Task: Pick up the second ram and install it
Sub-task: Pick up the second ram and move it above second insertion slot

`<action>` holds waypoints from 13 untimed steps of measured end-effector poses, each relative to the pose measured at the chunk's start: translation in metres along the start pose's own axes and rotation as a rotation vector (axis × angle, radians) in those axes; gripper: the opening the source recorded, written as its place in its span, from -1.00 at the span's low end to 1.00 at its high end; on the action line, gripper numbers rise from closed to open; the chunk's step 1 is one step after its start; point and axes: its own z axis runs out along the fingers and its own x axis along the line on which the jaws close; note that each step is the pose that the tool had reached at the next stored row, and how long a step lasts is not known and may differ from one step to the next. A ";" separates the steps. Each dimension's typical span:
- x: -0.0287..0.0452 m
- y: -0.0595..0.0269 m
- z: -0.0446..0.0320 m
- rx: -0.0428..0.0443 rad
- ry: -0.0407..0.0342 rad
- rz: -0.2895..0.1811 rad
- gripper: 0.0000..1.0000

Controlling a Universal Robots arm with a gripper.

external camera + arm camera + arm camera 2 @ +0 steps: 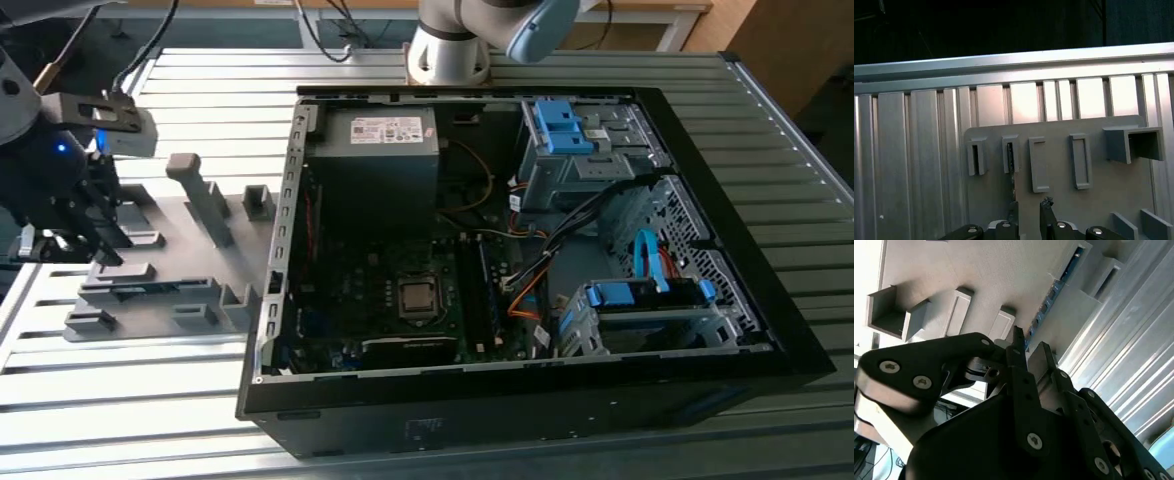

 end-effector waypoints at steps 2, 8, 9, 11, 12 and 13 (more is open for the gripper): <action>0.0002 -0.0002 0.0153 0.0000 0.0000 0.000 -0.39; 0.0002 -0.0002 0.0138 0.0000 0.0000 0.000 -0.39; 0.0002 -0.0002 0.0136 0.0000 0.0000 0.000 -0.39; 0.0002 -0.0002 0.0131 0.0000 0.0000 0.000 -0.39; 0.0002 -0.0002 0.0130 0.0001 -0.0001 0.000 -0.39; 0.0002 -0.0002 0.0127 0.0001 0.0000 0.000 -0.39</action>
